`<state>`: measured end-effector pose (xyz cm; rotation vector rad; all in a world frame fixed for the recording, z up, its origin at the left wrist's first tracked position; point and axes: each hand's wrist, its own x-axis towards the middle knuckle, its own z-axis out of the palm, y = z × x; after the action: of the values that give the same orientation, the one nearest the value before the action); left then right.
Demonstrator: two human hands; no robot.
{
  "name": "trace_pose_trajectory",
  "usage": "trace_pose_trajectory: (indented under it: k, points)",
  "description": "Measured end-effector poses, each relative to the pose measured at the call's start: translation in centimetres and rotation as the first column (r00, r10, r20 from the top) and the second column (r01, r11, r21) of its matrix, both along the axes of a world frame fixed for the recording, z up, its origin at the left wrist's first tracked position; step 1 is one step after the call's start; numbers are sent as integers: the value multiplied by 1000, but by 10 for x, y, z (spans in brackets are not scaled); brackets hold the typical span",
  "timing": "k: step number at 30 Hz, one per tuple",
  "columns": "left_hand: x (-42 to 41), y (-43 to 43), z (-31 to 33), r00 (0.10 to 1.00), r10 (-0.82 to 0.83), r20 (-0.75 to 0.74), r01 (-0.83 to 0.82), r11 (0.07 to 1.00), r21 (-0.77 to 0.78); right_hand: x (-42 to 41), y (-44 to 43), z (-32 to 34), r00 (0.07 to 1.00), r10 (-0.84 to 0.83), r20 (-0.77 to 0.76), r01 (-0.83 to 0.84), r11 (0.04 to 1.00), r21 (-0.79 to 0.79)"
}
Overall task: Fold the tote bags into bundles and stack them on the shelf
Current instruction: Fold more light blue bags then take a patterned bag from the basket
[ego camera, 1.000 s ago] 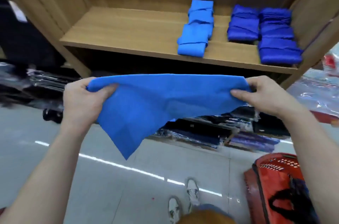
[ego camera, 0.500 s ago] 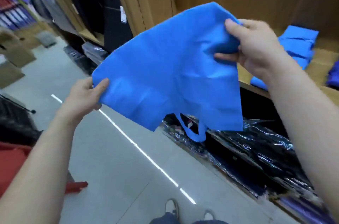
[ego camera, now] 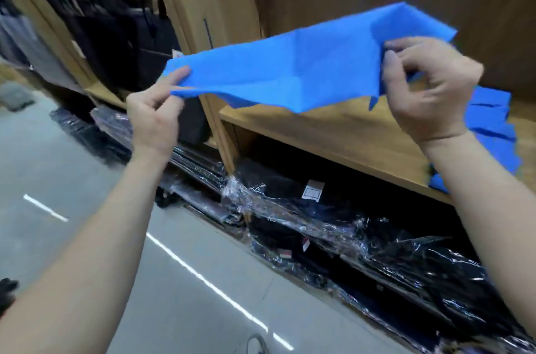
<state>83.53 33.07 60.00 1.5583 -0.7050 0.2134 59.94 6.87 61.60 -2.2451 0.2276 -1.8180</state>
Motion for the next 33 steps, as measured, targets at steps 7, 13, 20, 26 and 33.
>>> trace_pose_trajectory:
  k: [7,13,20,26,33]
  points:
    - [83,-55,-56,975,-89,-204,179,857,482,17,-8,-109,883,-109,-457,349,803,483]
    - [119,-93,-75,904,-91,-417,315,803,507,21,-16,-142,543,-108,-833,694,617,372]
    - [130,-148,-84,959,-228,-171,252,397,883,43,-56,-129,406,-30,-913,832,426,356]
    - [139,-154,-97,946,-285,158,-38,386,922,68,-83,-143,675,-276,-684,689,568,451]
    - [143,-120,-91,707,-643,-294,378,-8,926,73,-82,-145,523,-417,-743,783,579,226]
